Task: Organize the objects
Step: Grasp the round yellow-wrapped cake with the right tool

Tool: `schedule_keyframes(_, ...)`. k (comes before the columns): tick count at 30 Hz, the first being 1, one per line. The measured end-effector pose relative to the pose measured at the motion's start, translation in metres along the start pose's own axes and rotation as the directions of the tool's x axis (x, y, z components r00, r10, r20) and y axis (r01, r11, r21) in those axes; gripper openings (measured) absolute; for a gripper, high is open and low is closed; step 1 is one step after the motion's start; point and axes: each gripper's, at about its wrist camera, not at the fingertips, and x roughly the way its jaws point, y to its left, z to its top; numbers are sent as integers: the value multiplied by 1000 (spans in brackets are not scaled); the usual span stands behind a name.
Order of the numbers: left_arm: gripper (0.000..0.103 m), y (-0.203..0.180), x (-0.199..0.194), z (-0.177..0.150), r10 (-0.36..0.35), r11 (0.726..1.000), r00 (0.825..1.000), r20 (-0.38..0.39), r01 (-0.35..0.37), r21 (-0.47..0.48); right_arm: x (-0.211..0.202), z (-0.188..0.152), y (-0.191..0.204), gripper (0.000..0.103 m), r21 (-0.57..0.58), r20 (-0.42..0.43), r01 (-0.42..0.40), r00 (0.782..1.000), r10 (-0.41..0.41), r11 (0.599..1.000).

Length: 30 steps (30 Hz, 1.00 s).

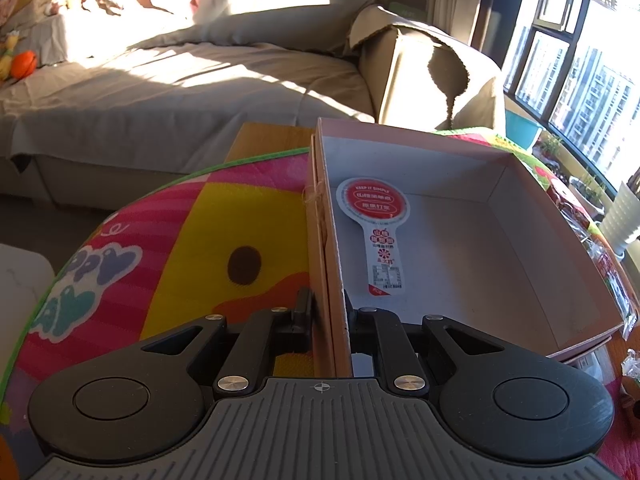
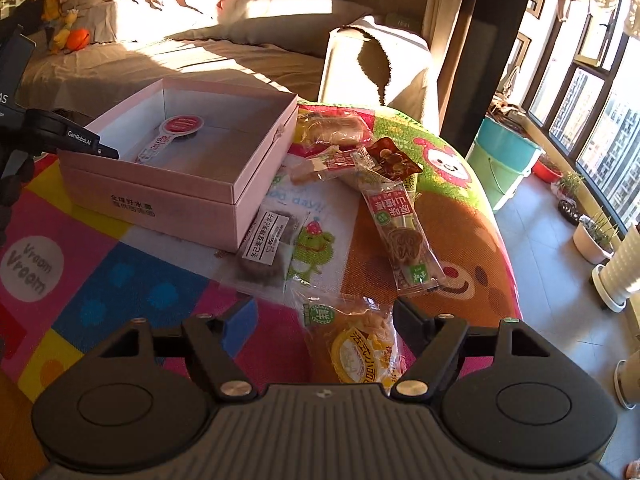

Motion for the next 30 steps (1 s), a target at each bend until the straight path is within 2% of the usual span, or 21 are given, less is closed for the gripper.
schedule_keyframes(8,14,0,-1,0,0,1000,1000,0,0,0,23,-3,-10,75,72,-51,-11,999,14,997)
schedule_keyframes(9,14,0,0,0,1,1000,1000,0,-1,1,22,-3,-10,71,74,-51,-7,999,11,997)
schedule_keyframes(12,13,0,-1,0,4,1000,1000,2,-4,3,19,-6,-10,51,62,-49,24,999,-21,998)
schedule_keyframes(17,14,1,-2,1,-3,1000,1000,2,3,-1,3,-11,-7,35,16,-66,19,998,-18,1000)
schedule_keyframes(19,14,2,-3,0,-5,1000,1000,4,5,-3,-6,-12,-4,20,-1,-65,10,998,-10,1000)
schedule_keyframes(22,14,3,-2,0,-11,1000,1000,6,11,-10,-20,-8,1,13,-19,-57,-11,998,10,1000)
schedule_keyframes(24,14,4,-2,1,-14,1000,1000,7,14,-14,-25,-5,6,13,-59,-40,6,999,-8,998)
schedule_keyframes(26,14,4,-2,1,-15,1000,1000,8,15,-16,-24,-6,3,23,-60,-40,30,999,-32,998)
schedule_keyframes(28,15,4,-2,1,-17,1000,1000,7,18,-15,-19,-7,-5,40,-25,-55,22,998,-23,999)
schedule_keyframes(30,15,5,-2,1,-20,1000,1000,6,20,-16,-13,-10,-12,75,13,-64,0,998,1,1000)
